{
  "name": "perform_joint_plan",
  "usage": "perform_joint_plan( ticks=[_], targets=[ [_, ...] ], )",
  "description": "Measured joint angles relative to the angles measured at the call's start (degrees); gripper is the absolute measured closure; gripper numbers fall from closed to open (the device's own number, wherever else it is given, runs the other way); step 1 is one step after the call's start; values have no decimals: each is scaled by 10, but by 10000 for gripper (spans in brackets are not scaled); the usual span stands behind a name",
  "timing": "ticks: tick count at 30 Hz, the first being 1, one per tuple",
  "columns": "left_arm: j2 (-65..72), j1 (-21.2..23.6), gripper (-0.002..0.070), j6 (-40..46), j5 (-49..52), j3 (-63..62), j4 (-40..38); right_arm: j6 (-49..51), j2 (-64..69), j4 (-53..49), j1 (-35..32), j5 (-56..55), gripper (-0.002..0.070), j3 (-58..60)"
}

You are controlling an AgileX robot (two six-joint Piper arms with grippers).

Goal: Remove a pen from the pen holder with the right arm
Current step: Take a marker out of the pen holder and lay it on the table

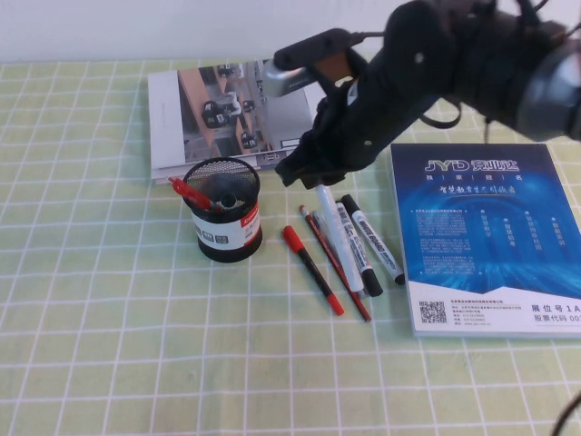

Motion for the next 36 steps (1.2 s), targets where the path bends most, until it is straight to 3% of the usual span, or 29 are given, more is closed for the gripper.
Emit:
perform_joint_plan(
  ticks=[10,31,36],
  targets=[
    [0,0,680,0,0,0,0,2,100,0,-7,2,594,-46],
    [0,0,680,0,0,0,0,4,141,16,-12,-74,592,-48],
    [0,0,680,0,0,0,0,4,148,19,-12,-82,542,-48]
  ],
)
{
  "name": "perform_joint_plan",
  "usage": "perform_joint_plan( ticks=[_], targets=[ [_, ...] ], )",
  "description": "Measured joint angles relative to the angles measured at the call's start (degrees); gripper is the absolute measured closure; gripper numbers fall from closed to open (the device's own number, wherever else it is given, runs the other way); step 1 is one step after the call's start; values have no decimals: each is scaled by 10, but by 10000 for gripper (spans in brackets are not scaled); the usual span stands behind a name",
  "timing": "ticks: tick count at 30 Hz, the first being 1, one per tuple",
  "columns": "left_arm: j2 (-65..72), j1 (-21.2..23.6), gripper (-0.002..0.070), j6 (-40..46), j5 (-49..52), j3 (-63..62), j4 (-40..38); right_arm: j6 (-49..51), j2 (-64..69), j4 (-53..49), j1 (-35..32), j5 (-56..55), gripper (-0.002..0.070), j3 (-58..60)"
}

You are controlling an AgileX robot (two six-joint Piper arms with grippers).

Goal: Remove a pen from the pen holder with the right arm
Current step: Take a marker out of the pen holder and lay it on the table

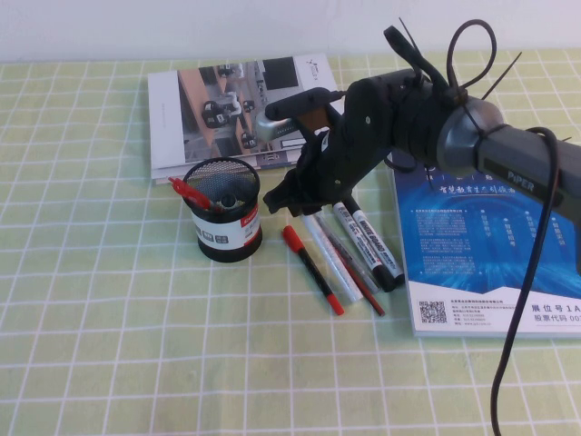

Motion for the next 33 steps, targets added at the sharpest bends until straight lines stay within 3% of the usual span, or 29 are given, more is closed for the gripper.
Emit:
perform_joint_plan(
  ticks=[5,11,14,19,33],
  targets=[
    [0,0,680,0,0,0,0,0,3,2,0,-1,472,0],
    [0,0,680,0,0,0,0,0,2,6,0,5,452,0],
    [0,0,680,0,0,0,0,0,-14,6,0,37,507,3],
    [0,0,680,0,0,0,0,0,-101,3,0,45,659,64],
    [0,0,680,0,0,0,0,20,-435,-28,1,17,688,358]
  ],
)
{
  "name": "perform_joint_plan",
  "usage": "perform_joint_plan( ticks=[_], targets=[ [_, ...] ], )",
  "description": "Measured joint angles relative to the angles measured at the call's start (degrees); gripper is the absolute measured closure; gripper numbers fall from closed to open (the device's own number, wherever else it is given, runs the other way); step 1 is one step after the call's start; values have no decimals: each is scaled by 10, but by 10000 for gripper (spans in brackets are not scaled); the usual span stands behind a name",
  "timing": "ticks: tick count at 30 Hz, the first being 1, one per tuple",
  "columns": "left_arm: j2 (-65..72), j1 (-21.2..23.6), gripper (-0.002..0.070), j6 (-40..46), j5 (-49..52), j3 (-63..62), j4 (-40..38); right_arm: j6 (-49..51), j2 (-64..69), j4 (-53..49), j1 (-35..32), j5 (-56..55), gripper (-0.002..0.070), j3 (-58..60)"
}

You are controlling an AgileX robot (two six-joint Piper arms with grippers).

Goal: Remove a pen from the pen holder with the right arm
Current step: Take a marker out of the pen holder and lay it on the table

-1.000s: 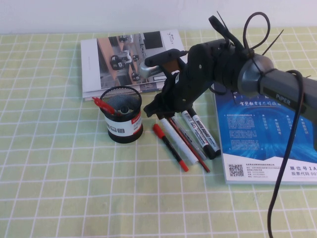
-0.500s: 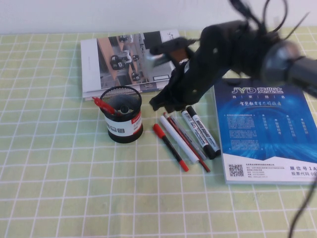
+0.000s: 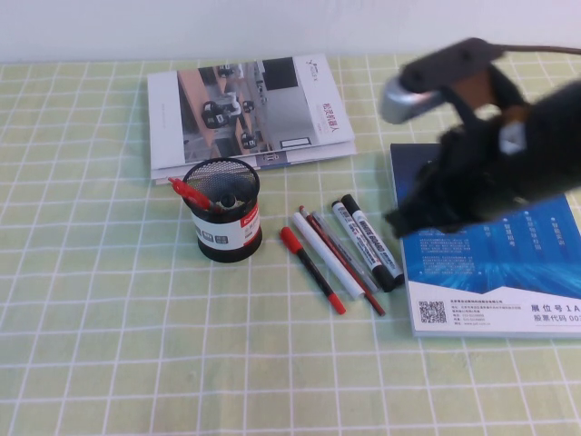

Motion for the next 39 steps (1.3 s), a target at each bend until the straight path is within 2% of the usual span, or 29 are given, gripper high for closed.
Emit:
perform_joint_plan(
  ticks=[5,13,22,25,31,34,39],
  targets=[
    [0,0,680,0,0,0,0,21,-129,-4,0,-26,688,113],
    [0,0,680,0,0,0,0,23,-258,-28,0,17,688,200],
    [0,0,680,0,0,0,0,58,-351,-89,-4,-71,689,320],
    [0,0,680,0,0,0,0,63,-389,-89,-44,-144,689,388],
    [0,0,680,0,0,0,0,66,-511,-53,-193,-306,688,557],
    [0,0,680,0,0,0,0,66,-576,-49,-247,-384,689,642],
    [0,0,680,0,0,0,0,69,-682,-49,-306,-435,689,730]
  ],
)
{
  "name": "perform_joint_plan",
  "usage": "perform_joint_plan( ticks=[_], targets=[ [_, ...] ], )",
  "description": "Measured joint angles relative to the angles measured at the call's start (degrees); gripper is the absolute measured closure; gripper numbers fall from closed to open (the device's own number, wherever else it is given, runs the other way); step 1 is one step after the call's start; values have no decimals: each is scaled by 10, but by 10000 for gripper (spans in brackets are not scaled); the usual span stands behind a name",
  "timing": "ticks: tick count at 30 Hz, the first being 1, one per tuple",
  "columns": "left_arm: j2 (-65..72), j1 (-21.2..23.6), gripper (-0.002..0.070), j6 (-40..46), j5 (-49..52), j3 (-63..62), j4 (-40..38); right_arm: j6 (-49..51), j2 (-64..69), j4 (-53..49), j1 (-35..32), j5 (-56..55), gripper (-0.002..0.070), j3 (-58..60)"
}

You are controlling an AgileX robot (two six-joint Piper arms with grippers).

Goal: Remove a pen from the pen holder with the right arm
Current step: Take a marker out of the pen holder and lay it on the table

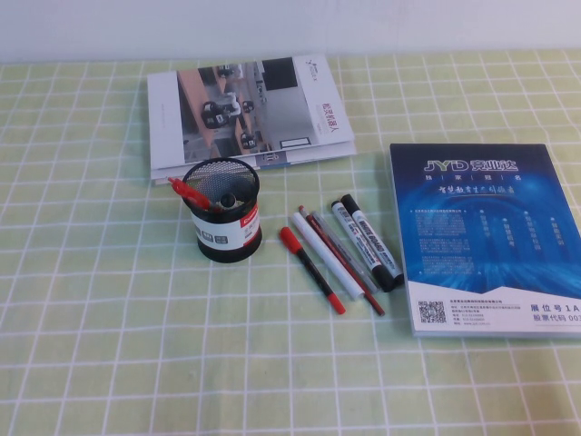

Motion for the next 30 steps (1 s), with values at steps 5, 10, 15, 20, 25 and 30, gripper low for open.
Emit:
perform_joint_plan(
  ticks=[5,10,15,20,25,30],
  targets=[
    [0,0,680,0,0,0,0,0,-74,0,-21,4,688,16],
    [0,0,680,0,0,0,0,0,-132,0,-21,61,689,16],
    [0,0,680,0,0,0,0,-19,-154,0,-21,111,688,17],
    [0,0,680,0,0,0,0,-37,-155,4,-21,152,689,17],
    [0,0,680,0,0,0,0,-40,-155,16,-21,176,688,17],
    [0,0,680,0,0,0,0,-40,-155,20,-21,178,688,17]
  ],
)
